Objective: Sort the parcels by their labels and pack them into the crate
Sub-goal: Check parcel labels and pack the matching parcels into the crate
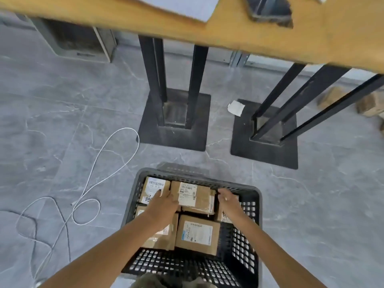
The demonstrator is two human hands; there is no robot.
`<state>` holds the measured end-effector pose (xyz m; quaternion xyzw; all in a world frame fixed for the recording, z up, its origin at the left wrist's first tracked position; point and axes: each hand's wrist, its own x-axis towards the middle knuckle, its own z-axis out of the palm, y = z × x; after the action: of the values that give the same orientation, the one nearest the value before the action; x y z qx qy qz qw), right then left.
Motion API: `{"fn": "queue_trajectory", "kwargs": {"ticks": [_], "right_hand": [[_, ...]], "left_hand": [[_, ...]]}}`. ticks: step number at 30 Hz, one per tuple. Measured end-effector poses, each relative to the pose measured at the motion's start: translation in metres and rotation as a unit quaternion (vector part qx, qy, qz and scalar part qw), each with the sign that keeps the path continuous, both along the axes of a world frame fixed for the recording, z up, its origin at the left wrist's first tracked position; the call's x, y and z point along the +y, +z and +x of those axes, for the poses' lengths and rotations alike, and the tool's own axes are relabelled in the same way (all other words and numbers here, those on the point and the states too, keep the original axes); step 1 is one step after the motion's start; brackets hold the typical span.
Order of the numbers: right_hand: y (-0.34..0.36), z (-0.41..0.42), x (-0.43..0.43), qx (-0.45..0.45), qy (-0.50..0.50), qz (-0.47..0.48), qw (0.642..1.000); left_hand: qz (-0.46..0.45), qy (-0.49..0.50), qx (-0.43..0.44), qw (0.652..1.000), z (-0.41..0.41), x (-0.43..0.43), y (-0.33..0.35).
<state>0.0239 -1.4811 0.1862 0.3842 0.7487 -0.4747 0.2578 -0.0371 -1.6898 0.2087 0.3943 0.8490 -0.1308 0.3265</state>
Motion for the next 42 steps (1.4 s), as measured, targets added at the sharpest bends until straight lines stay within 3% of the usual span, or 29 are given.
{"fn": "queue_trajectory", "kwargs": {"ticks": [3,7,8,13,17,22,29,36,42], "right_hand": [[0.12,-0.013,0.014,0.068,0.018,-0.008,0.997],[0.304,-0.041,0.03,0.191,-0.101,-0.133,0.967],[0.354,-0.045,0.035,0.233,-0.094,-0.126,0.96],[0.553,-0.047,0.063,0.319,-0.023,0.057,0.946],[0.659,-0.011,0.1,0.411,-0.064,0.134,0.9],[0.711,0.074,0.167,0.498,-0.158,0.186,0.832],[0.721,0.212,0.302,0.518,-0.287,0.195,0.782],[0.712,0.333,0.44,0.497,-0.352,0.182,0.772],[0.705,0.373,0.515,0.467,-0.399,0.169,0.771]], "left_hand": [[0.051,0.012,0.007,0.999,-0.018,0.023,0.118],[0.133,-0.005,0.081,0.988,-0.047,0.061,0.297],[0.162,-0.005,0.102,0.981,-0.055,0.07,0.34],[0.322,0.02,0.191,0.927,-0.075,0.112,0.529],[0.422,0.024,0.218,0.88,-0.061,0.148,0.625],[0.503,0.047,0.215,0.836,-0.008,0.209,0.675],[0.518,-0.002,0.183,0.836,0.097,0.345,0.693],[0.523,0.005,0.113,0.845,0.199,0.489,0.7],[0.518,0.002,0.067,0.853,0.241,0.57,0.693]]}}
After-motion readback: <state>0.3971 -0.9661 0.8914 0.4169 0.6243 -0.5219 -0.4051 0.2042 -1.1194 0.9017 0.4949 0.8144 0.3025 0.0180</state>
